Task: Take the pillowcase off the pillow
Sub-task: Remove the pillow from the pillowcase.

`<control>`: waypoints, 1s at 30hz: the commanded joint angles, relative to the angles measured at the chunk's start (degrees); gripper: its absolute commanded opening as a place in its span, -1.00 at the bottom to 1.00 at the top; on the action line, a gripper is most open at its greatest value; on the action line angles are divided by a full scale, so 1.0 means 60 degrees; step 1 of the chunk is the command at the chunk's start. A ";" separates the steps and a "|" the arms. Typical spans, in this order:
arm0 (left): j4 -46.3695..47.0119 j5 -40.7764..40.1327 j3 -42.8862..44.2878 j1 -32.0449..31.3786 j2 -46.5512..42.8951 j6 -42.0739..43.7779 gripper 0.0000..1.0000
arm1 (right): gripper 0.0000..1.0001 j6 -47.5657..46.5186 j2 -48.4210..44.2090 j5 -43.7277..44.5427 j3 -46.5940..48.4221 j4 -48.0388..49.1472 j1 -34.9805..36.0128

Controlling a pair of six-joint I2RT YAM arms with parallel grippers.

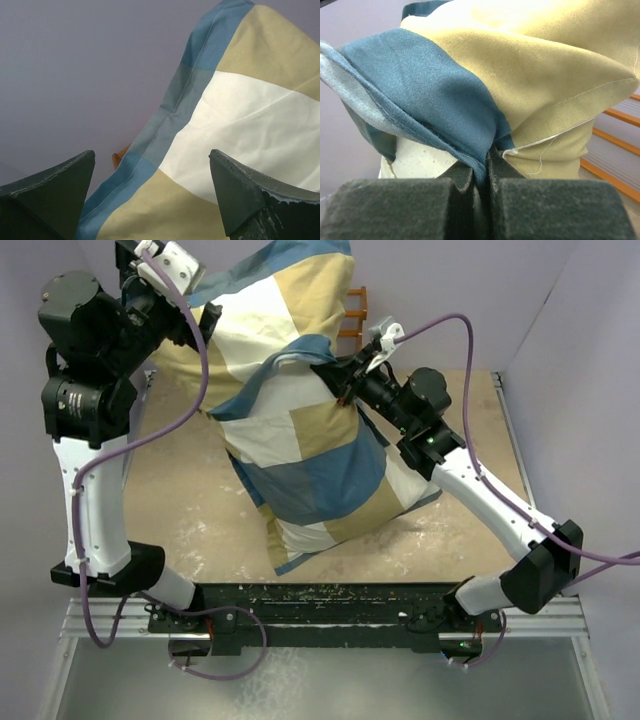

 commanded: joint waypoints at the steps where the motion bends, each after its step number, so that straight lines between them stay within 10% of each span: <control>1: 0.0026 0.0199 0.0544 0.0105 0.0803 0.0245 0.97 | -1.00 -0.0507 -0.0788 -0.0618 0.0230 0.0878 0.0049; 9: -0.0585 0.4011 0.1923 0.0414 0.1862 -0.1774 0.98 | -1.00 -0.1057 -0.0688 -0.1562 0.0819 -0.0087 0.0118; 22: 0.0026 0.3262 0.1559 0.0500 0.2090 -0.1866 0.72 | -1.00 -0.2210 -0.0207 -0.0504 0.0903 -0.1028 0.1535; 30: 0.1817 0.3485 0.0568 0.1109 0.1333 -0.2807 -0.85 | -1.00 -0.2334 -0.0084 0.0614 0.1275 -0.2031 0.1532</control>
